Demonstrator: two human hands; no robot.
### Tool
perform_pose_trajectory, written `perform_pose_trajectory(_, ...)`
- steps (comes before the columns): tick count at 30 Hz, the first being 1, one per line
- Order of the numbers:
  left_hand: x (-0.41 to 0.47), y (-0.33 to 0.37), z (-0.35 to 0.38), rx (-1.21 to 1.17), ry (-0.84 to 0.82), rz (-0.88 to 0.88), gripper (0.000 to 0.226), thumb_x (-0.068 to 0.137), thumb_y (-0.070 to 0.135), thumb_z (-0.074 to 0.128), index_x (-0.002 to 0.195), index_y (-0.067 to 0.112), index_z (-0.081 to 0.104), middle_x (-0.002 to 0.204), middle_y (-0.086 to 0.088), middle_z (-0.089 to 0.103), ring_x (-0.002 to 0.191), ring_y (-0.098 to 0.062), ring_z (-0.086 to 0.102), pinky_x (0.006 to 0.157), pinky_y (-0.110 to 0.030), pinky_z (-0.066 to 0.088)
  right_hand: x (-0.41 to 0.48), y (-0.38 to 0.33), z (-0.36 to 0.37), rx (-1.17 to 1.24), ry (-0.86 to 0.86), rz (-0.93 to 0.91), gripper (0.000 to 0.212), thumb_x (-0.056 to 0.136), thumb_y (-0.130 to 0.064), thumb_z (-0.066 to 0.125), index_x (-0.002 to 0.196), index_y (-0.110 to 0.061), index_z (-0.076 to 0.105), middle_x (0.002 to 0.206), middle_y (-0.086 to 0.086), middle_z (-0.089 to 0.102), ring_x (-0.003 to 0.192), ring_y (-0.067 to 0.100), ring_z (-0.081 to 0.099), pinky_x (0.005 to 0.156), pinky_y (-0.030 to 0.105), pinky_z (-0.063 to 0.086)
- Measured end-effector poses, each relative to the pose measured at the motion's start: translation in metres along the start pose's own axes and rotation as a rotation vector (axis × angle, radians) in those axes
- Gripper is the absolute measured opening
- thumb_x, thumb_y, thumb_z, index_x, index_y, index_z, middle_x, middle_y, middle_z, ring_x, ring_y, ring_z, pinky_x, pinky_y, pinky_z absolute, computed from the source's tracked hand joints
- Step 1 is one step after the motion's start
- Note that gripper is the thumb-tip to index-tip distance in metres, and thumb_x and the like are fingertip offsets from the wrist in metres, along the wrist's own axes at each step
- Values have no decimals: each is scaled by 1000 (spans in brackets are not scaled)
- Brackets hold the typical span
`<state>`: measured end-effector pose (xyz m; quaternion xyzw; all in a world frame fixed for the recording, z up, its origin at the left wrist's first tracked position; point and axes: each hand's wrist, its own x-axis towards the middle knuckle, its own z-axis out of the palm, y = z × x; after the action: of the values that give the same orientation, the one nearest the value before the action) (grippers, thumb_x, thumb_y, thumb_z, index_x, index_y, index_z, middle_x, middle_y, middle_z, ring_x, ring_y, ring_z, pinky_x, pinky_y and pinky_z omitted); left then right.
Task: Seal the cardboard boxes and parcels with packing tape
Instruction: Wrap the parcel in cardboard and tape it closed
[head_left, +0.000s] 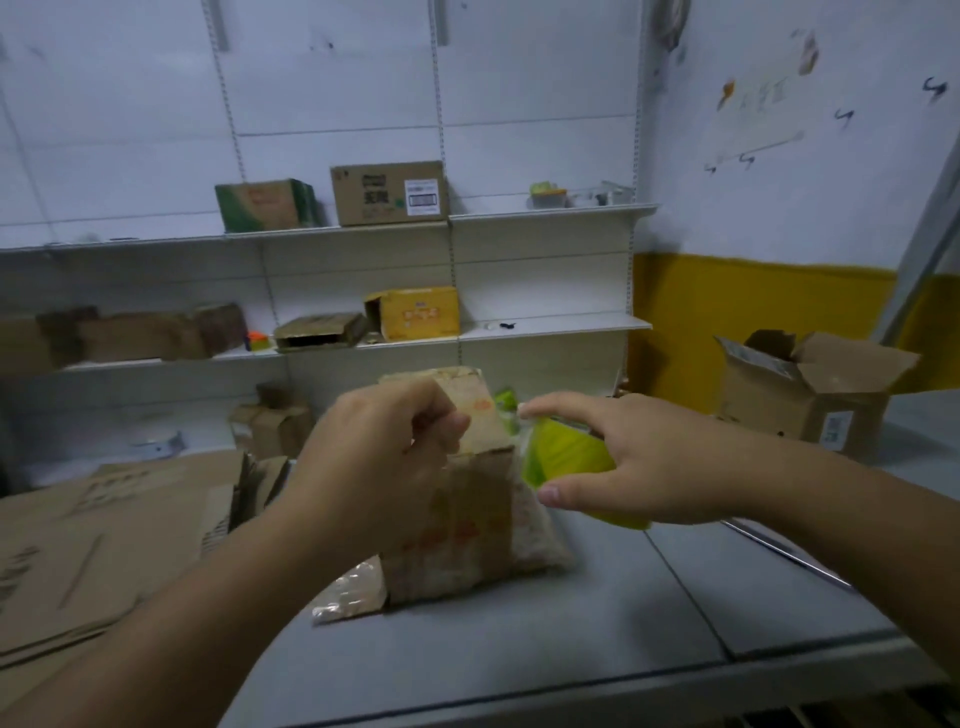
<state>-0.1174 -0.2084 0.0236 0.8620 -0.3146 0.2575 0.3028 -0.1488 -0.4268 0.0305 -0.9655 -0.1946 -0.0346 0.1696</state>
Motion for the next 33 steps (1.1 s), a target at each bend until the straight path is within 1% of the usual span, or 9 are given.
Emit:
perform_pose_trajectory(3, -9, -10, -13, -42, -69, -23, 15, 84, 37, 49, 69, 35, 52, 69, 10, 59, 67, -5, 56, 62, -25, 48, 8, -13, 2, -16, -69, 49, 64, 83, -63, 55, 138, -51, 24, 117, -13, 47, 84, 2, 50, 71, 20, 46)
perform_pose_trajectory(7, -17, -29, -18, -223, -85, -149, 19, 89, 31, 45, 76, 22, 56, 73, 1, 60, 69, -16, 58, 68, -43, 54, 2, -23, 9, 210, -145, -11, 71, 78, -52, 68, 132, -61, 23, 117, -34, 35, 98, -2, 52, 71, 13, 48)
perform_pose_trajectory(10, -20, -35, -20, -378, -78, -219, 21, 94, 23, 44, 78, 15, 56, 69, 1, 60, 66, -15, 57, 67, -41, 52, 3, -21, 25, 477, -75, -46, 73, 62, -49, 79, 121, -62, 37, 130, -19, 45, 107, 4, 58, 86, 26, 55)
perform_pose_trajectory(14, -21, -40, -29, -483, -201, -189, 38, 73, 51, 46, 78, 15, 57, 67, 8, 63, 61, -8, 59, 62, -26, 55, 6, -26, 39, 682, 74, -77, 63, 55, -39, 84, 110, -49, 55, 111, -14, 61, 94, 2, 65, 76, 26, 58)
perform_pose_trajectory(18, -24, -50, -28, -401, -101, -120, 39, 70, 52, 49, 75, 15, 60, 72, 3, 66, 62, -9, 63, 61, -23, 55, 4, -28, 42, 581, 168, -158, 45, 71, -46, 70, 109, -62, 51, 94, -27, 63, 83, 4, 65, 66, 22, 54)
perform_pose_trajectory(22, -29, -50, -31, -464, 16, -107, 42, 68, 53, 48, 71, 14, 63, 71, 4, 67, 68, -9, 64, 60, -16, 51, 0, -24, 32, 762, -3, -143, 45, 69, -42, 70, 108, -60, 54, 91, -22, 65, 89, 8, 66, 71, 23, 54)
perform_pose_trajectory(27, -38, -53, -34, -320, 97, 30, 35, 81, 51, 54, 65, 22, 65, 64, 8, 66, 63, -10, 63, 55, -15, 48, 4, -26, 25, 558, -335, 26, 42, 81, -53, 60, 106, -77, 36, 82, -36, 59, 80, -11, 60, 69, 13, 47)
perform_pose_trajectory(30, -41, -55, -33, -224, 102, 70, 37, 79, 51, 50, 63, 21, 64, 63, 10, 66, 62, -6, 63, 56, -12, 47, 6, -29, 19, 388, -391, 153, 32, 79, -60, 56, 107, -69, 44, 97, -27, 55, 89, -3, 58, 74, 15, 49)
perform_pose_trajectory(33, -41, -54, -28, -204, 121, 56, 34, 80, 49, 48, 61, 23, 59, 53, 10, 61, 57, 2, 61, 56, -3, 42, 7, -27, 17, 124, -337, 160, 49, 62, -83, 44, 106, -60, 46, 104, -24, 53, 94, -1, 55, 82, 21, 50)
